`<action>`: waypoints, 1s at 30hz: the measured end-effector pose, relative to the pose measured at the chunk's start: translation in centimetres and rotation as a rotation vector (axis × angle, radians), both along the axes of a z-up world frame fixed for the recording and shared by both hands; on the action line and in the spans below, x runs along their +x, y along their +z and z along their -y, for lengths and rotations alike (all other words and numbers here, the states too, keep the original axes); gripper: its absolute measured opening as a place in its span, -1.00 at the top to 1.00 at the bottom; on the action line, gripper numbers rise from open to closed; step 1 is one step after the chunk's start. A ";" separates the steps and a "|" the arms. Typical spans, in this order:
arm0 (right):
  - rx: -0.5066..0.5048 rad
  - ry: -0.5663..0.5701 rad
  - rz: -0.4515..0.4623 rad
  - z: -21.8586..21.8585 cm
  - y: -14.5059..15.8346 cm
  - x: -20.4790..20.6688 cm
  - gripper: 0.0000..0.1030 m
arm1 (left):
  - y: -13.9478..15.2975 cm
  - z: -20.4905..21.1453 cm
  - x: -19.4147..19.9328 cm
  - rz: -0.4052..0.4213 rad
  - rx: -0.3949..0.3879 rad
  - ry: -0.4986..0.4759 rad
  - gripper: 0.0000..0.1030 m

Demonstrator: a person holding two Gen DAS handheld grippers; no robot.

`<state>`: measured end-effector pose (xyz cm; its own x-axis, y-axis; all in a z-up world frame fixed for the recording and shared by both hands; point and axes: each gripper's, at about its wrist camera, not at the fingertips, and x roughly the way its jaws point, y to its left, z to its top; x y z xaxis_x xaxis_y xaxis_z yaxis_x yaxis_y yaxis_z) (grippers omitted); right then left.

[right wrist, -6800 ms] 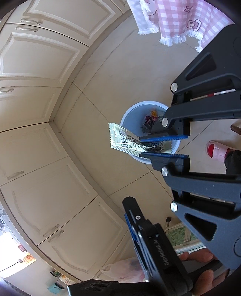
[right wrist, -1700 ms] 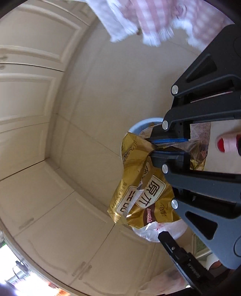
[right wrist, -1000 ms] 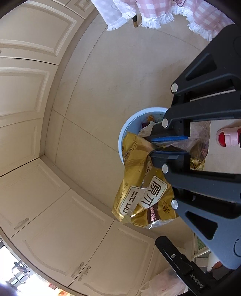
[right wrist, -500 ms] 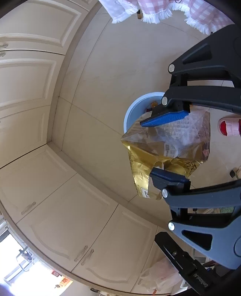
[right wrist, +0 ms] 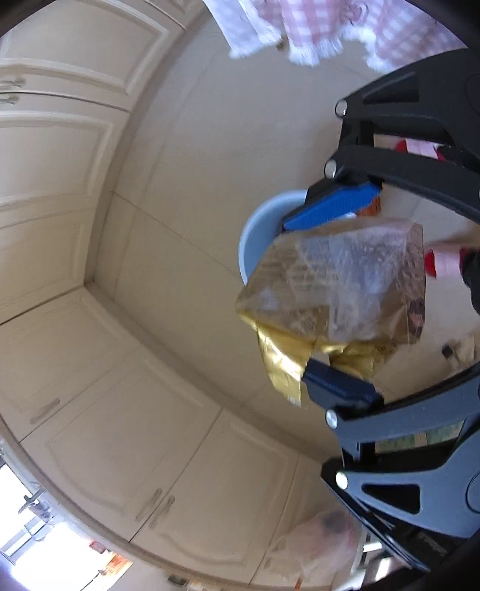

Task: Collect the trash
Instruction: 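Open the left tool, then the right, dropping both bags into the bin, then lower the left tool toward the orange crushed can on the floor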

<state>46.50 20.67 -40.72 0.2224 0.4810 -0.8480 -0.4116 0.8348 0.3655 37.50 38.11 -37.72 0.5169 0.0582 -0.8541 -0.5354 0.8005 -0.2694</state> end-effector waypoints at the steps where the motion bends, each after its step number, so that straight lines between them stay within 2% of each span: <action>1: 0.025 -0.005 -0.005 0.4 0.0 0.0 -0.41 | -0.3 0.0 0.1 -0.008 -0.005 0.002 0.01; 3: -0.024 -0.007 0.007 0.3 -0.3 0.2 -0.44 | -1.1 0.0 0.2 -0.015 -0.024 0.002 0.01; 5: -0.043 0.044 -0.070 -0.3 -1.6 0.8 -0.49 | -1.9 0.1 0.6 -0.032 -0.030 0.005 0.01; 6: -0.085 0.021 -0.082 -0.3 -2.1 1.2 -0.49 | -2.2 0.1 0.7 -0.036 -0.035 0.006 0.01; 9: -0.004 -0.018 -0.098 0.5 -2.1 1.9 -0.51 | -3.4 0.2 1.1 -0.048 -0.057 0.013 0.01; 12: -0.015 0.025 -0.134 0.2 -3.0 2.1 -0.51 | -4.5 0.3 1.4 -0.056 -0.074 0.025 0.01; 18: -0.018 0.002 -0.111 2.7 -4.6 1.4 -0.51 | -6.1 1.9 1.2 -0.079 -0.116 0.054 0.01; 20: -0.031 -0.022 -0.094 4.6 -5.5 0.6 -0.51 | -6.9 3.6 1.4 -0.087 -0.166 0.050 0.01; 24: -0.133 -0.026 -0.042 9.6 -8.4 -1.6 -0.51 | -6.7 7.9 2.2 -0.086 -0.176 0.048 0.01; 27: -0.182 -0.066 -0.074 12.6 -11.2 -3.0 -0.51 | -9.7 10.9 0.7 -0.093 -0.226 0.070 0.01; 30: -0.243 -0.095 -0.117 14.5 -15.1 -3.9 -0.51 | -13.8 14.7 -0.5 -0.137 -0.231 0.039 0.01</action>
<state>42.62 6.14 -55.85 0.1505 0.2421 -0.9585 -0.2944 0.9365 0.1903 36.98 23.38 -51.56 0.3964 -0.1289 -0.9090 -0.6090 0.7040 -0.3654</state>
